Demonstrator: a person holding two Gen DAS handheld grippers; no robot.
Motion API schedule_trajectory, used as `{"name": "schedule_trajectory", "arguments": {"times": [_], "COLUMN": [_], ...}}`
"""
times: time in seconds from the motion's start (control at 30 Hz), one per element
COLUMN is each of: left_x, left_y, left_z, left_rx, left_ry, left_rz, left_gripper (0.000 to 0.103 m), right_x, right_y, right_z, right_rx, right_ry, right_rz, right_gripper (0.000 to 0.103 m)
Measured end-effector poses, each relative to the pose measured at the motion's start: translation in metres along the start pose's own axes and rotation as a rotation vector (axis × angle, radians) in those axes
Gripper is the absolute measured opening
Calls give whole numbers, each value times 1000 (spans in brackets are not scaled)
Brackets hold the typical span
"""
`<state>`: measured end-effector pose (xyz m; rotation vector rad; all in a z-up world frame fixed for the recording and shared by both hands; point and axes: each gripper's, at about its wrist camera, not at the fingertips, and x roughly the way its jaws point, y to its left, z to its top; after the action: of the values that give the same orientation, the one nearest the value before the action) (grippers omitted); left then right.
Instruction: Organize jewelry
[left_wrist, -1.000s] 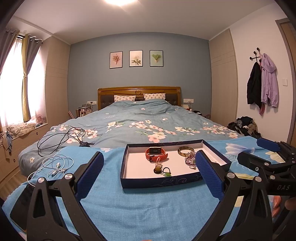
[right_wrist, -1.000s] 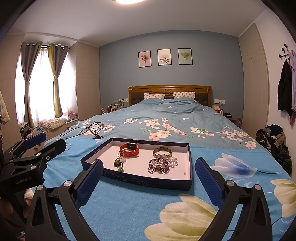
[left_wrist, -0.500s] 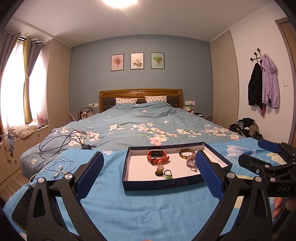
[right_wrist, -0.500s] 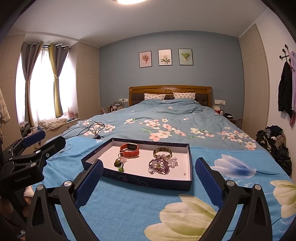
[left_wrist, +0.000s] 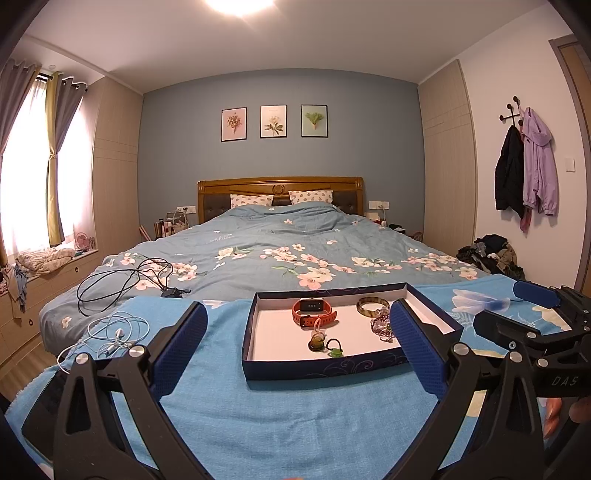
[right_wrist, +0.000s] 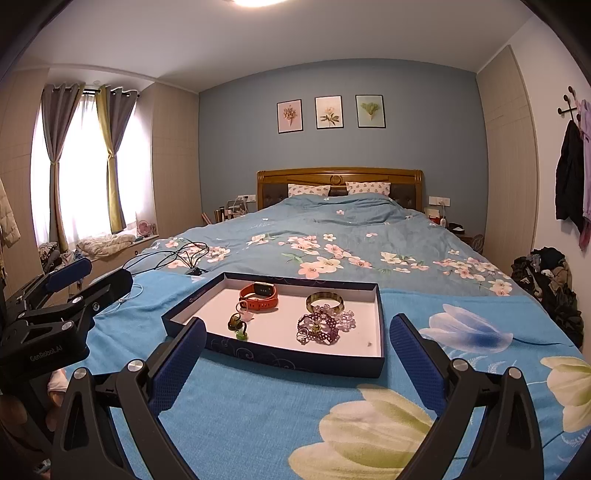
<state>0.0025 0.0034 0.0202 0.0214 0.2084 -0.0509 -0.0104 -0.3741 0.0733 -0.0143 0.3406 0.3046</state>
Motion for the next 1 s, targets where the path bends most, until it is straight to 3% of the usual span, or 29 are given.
{"name": "schedule_trajectory", "arguments": {"times": [1.0], "left_x": [5], "left_y": [0], "left_z": [-3], "left_rx": [0], "left_ry": [7], "left_rz": [3], "left_gripper": [97], "right_x": [0], "right_y": [-1], "right_z": [-3], "right_rx": [5], "right_ry": [8], "right_rz": [-4], "right_gripper": [96]}}
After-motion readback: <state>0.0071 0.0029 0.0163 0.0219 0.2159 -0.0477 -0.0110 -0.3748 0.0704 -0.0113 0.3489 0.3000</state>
